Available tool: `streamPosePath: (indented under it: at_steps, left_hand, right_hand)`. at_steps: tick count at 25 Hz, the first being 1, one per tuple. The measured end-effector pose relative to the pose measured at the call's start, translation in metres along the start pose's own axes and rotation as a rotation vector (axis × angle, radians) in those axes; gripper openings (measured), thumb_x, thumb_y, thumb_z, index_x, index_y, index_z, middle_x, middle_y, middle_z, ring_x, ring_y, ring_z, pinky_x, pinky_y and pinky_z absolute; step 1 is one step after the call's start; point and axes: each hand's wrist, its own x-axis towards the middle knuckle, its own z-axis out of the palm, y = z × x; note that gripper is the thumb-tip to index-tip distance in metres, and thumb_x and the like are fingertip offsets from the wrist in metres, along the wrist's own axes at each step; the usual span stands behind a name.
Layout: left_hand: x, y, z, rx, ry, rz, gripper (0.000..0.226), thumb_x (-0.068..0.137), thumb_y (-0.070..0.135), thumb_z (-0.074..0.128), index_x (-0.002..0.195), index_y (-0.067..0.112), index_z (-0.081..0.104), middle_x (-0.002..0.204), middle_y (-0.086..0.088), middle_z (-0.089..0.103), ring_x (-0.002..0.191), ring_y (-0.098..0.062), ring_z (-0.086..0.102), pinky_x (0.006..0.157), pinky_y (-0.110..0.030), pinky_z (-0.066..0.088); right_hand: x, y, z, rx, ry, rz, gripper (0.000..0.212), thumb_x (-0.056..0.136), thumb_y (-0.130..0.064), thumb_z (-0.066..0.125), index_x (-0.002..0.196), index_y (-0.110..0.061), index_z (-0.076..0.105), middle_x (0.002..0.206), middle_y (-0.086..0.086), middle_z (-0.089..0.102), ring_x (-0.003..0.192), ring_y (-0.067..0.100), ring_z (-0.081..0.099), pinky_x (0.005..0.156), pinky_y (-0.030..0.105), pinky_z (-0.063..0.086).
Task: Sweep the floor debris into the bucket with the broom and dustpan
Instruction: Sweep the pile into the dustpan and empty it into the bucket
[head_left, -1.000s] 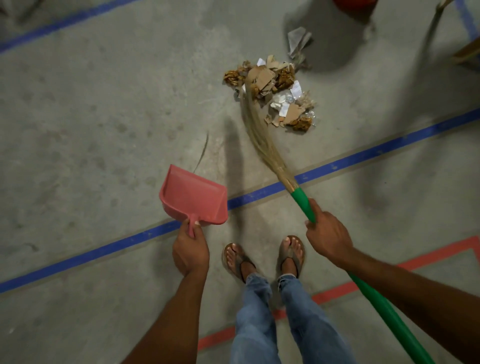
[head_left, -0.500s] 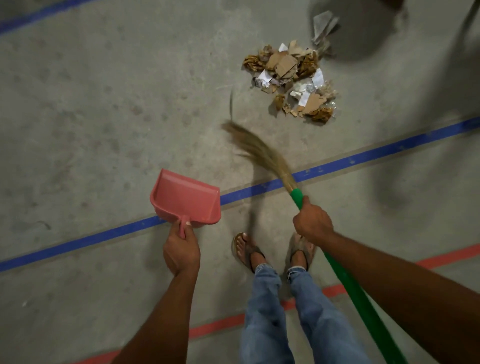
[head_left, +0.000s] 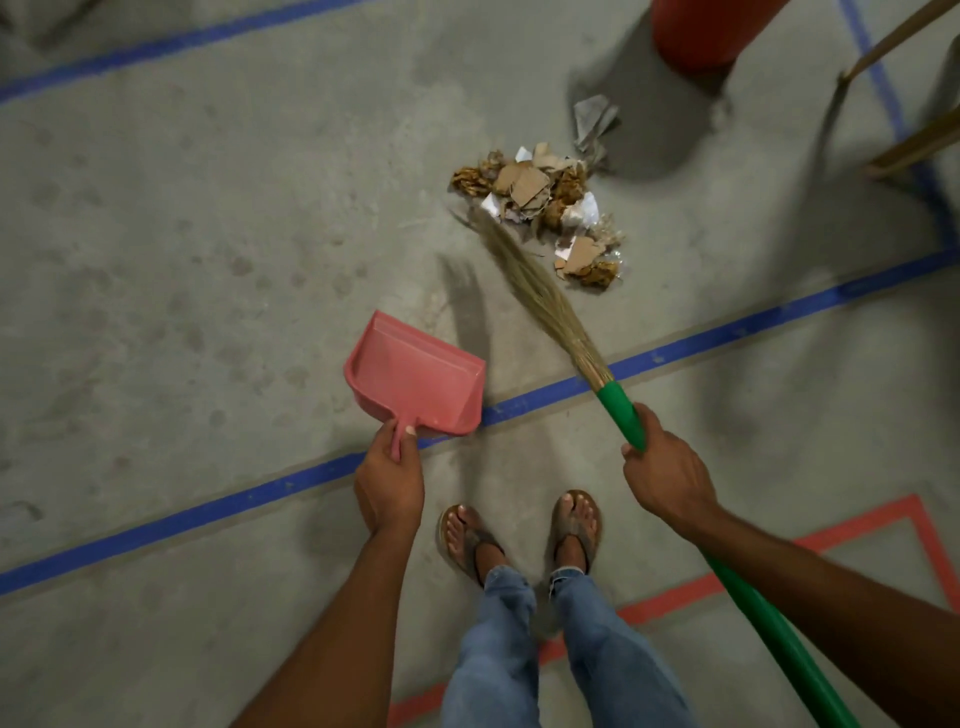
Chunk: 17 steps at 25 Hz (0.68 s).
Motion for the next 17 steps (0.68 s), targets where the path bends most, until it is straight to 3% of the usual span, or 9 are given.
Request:
streamPosePath:
  at_steps: [3,7,11,14,17]
  left_hand:
    - [0.008,0.033,0.012,-0.059,-0.046,0.072,0.032,0.101,0.043,0.061,0.122,0.023,0.075,0.108,-0.004,0.077,0.101,-0.024,0.069,0.076,-0.025,0.041]
    - [0.042,0.063,0.046,-0.051,-0.118,0.097,0.038,0.097,0.057,0.059,0.115,0.027,0.076,0.092,0.003,0.077,0.089,-0.02,0.07,0.075,-0.031,0.051]
    - [0.08,0.066,0.109,0.021,-0.155,0.102,0.037,0.095,0.058,0.061,0.113,0.03,0.076,0.093,0.002,0.078,0.09,-0.02,0.073,0.077,-0.034,0.055]
    - [0.122,0.067,0.168,0.022,-0.094,0.135,0.032,0.098,0.047,0.064,0.119,0.026,0.077,0.104,-0.003,0.079,0.098,-0.025,0.072,0.078,-0.032,0.051]
    - [0.183,0.055,0.226,0.013,-0.043,0.098,0.032,0.096,0.044,0.067,0.119,0.023,0.077,0.101,-0.008,0.079,0.095,-0.029,0.074,0.08,-0.036,0.055]
  right_hand:
    - [0.026,0.005,-0.035,0.06,0.046,0.044,0.06,0.095,-0.032,0.057,0.15,-0.033,0.031,0.114,0.012,0.068,0.099,0.038,0.065,0.075,0.039,0.05]
    - [0.099,0.022,-0.087,0.148,0.128,0.115,0.055,0.094,-0.036,0.056,0.146,-0.03,0.039,0.124,0.015,0.066,0.112,0.041,0.062,0.09,0.044,0.05]
    - [0.233,0.035,-0.138,0.113,0.194,0.157,0.049,0.093,-0.033,0.056,0.14,-0.021,0.046,0.125,0.019,0.064,0.115,0.043,0.06,0.094,0.044,0.049]
    - [0.347,0.037,-0.162,0.033,0.228,0.176,0.043,0.091,-0.026,0.056,0.133,-0.015,0.049,0.121,0.02,0.063,0.111,0.043,0.061,0.093,0.045,0.05]
    - [0.44,0.034,-0.159,-0.024,0.207,0.205,0.043,0.089,-0.02,0.057,0.131,-0.013,0.053,0.113,0.016,0.064,0.102,0.037,0.065,0.088,0.045,0.056]
